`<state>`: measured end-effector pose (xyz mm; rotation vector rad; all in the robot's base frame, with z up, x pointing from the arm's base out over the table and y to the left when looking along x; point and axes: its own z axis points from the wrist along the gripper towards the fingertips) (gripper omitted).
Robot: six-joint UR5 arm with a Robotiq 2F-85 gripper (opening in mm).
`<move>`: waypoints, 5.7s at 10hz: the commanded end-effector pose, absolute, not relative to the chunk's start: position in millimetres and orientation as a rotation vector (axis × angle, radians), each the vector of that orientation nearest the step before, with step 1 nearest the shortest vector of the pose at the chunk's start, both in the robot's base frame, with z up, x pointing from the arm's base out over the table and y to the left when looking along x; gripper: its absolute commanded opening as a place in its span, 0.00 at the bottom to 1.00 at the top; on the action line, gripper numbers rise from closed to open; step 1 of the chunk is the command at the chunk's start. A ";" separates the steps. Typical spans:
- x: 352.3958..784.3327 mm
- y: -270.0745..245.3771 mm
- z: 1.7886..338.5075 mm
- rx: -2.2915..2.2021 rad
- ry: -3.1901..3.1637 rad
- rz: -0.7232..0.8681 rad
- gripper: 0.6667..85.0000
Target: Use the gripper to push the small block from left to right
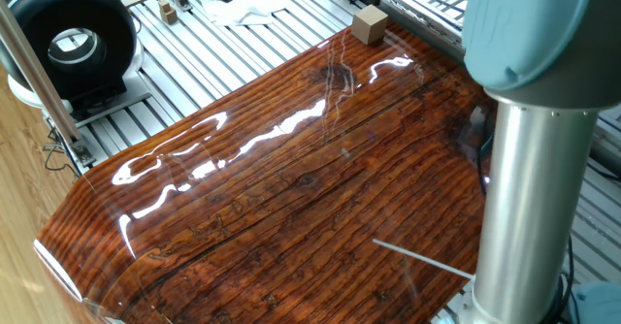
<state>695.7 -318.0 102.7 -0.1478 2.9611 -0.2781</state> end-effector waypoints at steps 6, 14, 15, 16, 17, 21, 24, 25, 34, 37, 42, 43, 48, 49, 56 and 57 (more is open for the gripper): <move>710.3 -389.8 81.0 -0.177 2.846 -0.370 0.00; 702.6 -373.8 68.4 -0.307 2.894 -0.294 0.00; 702.7 -379.7 64.6 -0.373 2.897 -0.332 0.00; 704.7 -378.2 58.8 -0.419 2.898 -0.328 0.00; 705.1 -377.0 53.0 -0.477 2.901 -0.329 0.00; 714.6 -368.4 50.4 -0.467 2.880 -0.286 0.00; 721.2 -355.8 52.7 -0.386 2.879 -0.206 0.00; 722.6 -350.6 53.5 -0.370 2.885 -0.177 0.00; 718.2 -334.4 44.9 -0.285 2.925 -0.068 0.00; 714.5 -326.2 44.4 -0.269 2.938 -0.018 0.00; 713.1 -316.6 47.0 -0.244 2.948 0.029 0.00; 713.9 -315.9 46.8 -0.230 2.950 0.030 0.00; 721.1 -302.0 49.8 -0.173 2.969 0.030 0.00; 721.8 -295.5 48.5 -0.156 2.973 0.039 0.00; 720.4 -256.6 42.7 -0.096 2.988 0.038 0.00; 720.1 -251.0 42.2 -0.088 2.988 0.052 0.00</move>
